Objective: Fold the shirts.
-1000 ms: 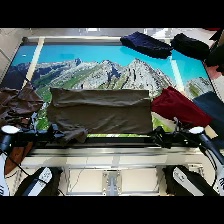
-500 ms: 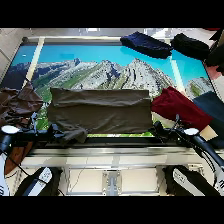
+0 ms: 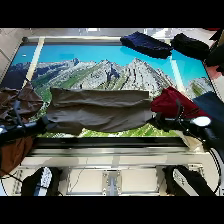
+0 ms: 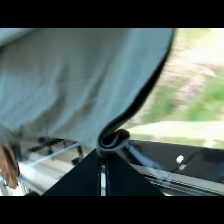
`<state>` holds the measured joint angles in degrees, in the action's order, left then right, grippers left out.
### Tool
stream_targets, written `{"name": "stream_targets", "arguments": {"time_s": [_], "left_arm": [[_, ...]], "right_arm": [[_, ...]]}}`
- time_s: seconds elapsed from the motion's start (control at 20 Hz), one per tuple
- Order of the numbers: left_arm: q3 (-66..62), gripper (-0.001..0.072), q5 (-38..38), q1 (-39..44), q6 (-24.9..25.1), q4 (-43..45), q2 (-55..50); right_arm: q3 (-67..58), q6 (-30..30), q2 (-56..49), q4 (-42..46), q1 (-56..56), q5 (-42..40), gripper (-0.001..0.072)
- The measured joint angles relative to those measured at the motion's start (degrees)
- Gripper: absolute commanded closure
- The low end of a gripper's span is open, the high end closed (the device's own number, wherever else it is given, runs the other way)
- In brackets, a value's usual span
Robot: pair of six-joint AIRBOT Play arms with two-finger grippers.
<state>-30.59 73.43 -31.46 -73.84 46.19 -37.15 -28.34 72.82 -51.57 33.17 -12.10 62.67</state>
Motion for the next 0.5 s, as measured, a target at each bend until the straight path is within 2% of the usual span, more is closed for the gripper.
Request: {"name": "stream_targets", "arguments": {"time_s": [0.15,0.25,0.35,0.5], "left_arm": [[-2.6,0.0697,-5.9,-0.8,-1.3,-1.6,3.7],[-4.1,0.0697,-9.0,0.8,-1.3,-2.3,2.4],[-6.3,0.0697,-13.5,4.1,-0.2,-2.1,-2.3],[-13.4,0.0696,-18.9,9.2,0.7,2.9,-13.8]], "right_arm": [[-5.3,-0.1,1.1,0.9,0.8,0.8,0.0696],[-7.8,0.0,-0.6,1.4,2.9,-0.3,0.0696],[-10.6,0.0,-4.1,1.5,5.3,-2.8,0.0696],[-16.9,0.1,-11.8,3.0,7.3,-6.9,0.0696]]}}
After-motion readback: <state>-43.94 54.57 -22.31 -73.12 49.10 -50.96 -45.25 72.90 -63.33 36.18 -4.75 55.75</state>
